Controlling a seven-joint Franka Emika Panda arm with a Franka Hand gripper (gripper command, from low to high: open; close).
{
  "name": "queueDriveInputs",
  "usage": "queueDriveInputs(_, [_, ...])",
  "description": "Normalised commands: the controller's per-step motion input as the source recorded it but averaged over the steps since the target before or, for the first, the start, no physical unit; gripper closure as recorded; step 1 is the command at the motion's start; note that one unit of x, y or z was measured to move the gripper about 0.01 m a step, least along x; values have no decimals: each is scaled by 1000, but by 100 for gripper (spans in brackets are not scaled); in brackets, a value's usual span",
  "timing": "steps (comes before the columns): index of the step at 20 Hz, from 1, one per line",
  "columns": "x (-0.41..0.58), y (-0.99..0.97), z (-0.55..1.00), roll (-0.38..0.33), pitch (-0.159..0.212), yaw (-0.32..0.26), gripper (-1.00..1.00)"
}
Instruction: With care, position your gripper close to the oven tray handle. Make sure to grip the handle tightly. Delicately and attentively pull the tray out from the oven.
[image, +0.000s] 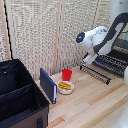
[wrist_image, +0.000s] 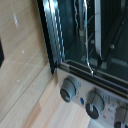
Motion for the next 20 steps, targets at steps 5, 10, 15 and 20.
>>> queueDriveInputs(5, [94, -809, -11, 42, 45, 38, -100])
queueDriveInputs(10, [85, -669, -49, 32, 69, 66, -100])
queueDriveInputs(15, [125, -412, -22, 42, 59, 36, -100])
queueDriveInputs(20, [2, -99, -46, -2, 32, 65, 100])
